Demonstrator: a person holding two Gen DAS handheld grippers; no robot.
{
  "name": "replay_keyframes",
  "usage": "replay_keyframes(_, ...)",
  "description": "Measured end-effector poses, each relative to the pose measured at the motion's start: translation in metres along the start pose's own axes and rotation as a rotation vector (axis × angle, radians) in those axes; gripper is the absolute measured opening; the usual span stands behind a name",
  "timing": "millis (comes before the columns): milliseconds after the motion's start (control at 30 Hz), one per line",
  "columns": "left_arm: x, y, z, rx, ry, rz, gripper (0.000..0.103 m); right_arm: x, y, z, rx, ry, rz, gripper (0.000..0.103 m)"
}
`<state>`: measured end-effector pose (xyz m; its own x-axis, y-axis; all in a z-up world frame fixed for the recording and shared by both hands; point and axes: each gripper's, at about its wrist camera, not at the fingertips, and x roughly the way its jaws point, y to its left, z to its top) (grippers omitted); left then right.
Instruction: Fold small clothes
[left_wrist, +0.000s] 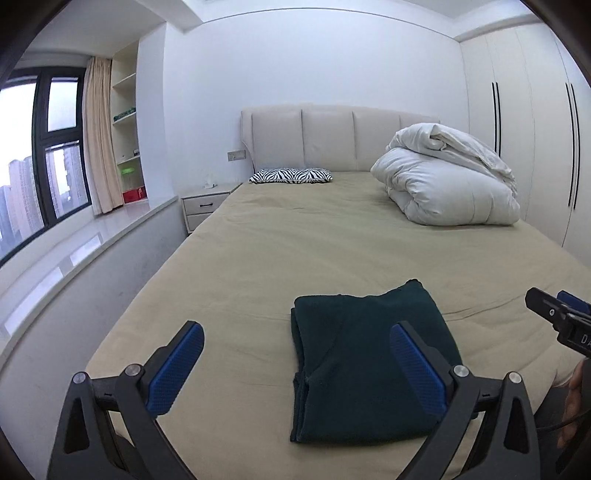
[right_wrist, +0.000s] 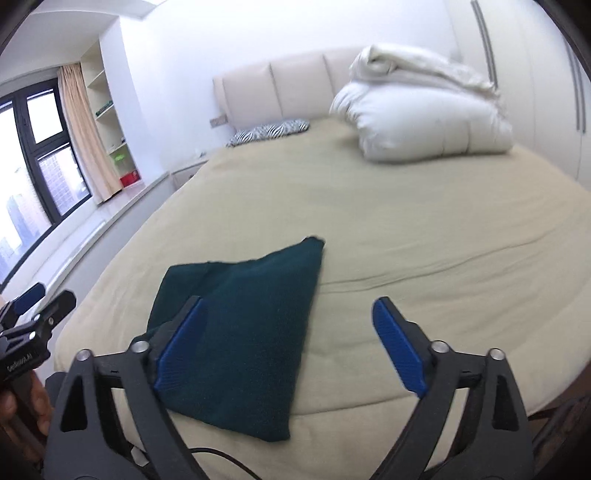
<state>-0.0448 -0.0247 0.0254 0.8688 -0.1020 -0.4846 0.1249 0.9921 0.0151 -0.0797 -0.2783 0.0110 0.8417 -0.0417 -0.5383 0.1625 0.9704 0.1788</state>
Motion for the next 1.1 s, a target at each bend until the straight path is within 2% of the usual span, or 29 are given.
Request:
replay_keyframes(67,-0.006,0.013,-0.004,-0.081,0.062,-0.002,0.103,-0.02,0.009,0.002,-0.019,-0.06,-0.044,0.103)
replay_keyframes(233,0.002,0.021,-0.016,-0.09,0.154,0.028,0.103,-0.05,0.04,0.009,-0.128,-0.075,-0.097,0.103)
replay_keyframes(300,0.007,0.02,-0.021,-0.089,0.189,0.014,0.103,-0.053,0.051,0.008,-0.174,-0.041,-0.096,0.103)
replay_keyframes(367,0.01,0.015,-0.027,-0.066,0.211,0.012,0.103,-0.05,0.059,0.004,-0.205,0.03,-0.107,0.103)
replay_keyframes(433,0.016,0.009,-0.032,-0.027,0.242,0.039,0.103,-0.049,0.064,-0.001,-0.208,0.071,-0.115,0.103)
replay_keyframes(567,0.027,0.01,-0.043,-0.039,0.307,0.025,0.103,-0.023,0.064,-0.018,-0.193,0.136,-0.129,0.103)
replay_keyframes(800,0.032,0.014,-0.053,-0.054,0.344,0.017,0.103,-0.003,0.055,-0.035,-0.109,0.191,-0.122,0.103)
replay_keyframes(1100,0.033,0.014,-0.055,-0.048,0.353,0.021,0.103,0.007,0.054,-0.044,-0.101,0.226,-0.122,0.103)
